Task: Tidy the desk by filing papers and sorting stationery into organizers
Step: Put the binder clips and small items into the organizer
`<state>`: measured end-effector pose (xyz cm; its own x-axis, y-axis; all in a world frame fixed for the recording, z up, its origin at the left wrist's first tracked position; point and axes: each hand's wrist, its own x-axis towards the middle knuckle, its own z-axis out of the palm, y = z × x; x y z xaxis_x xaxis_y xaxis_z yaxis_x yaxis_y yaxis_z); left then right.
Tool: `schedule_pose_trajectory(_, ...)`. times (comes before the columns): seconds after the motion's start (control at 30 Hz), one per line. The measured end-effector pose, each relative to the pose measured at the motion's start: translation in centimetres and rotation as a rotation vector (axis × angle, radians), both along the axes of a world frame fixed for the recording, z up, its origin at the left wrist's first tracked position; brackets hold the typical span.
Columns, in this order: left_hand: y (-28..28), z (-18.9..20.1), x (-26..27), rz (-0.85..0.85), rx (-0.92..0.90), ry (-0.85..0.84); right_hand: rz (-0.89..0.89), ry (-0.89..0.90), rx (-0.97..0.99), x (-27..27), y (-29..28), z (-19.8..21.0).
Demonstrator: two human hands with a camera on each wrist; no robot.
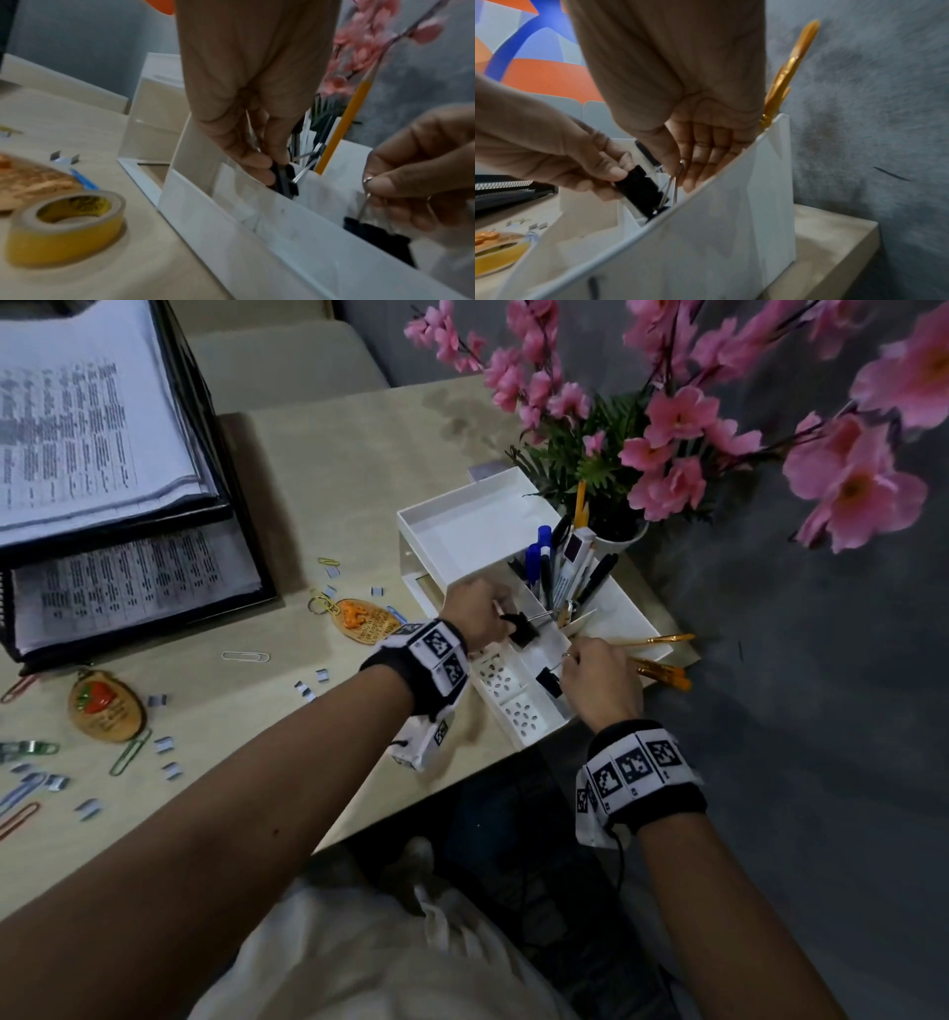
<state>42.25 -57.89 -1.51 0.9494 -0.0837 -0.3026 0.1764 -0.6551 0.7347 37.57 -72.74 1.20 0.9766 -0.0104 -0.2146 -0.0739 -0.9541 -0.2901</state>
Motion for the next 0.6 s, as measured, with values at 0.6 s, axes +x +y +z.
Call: schedule_pose_trajectory(0.6, 8.0, -0.8, -4.2, 0.299, -0.31, -0.048, 0.228, -0.2, 0.412, -0.8, 9.3, -0.4)
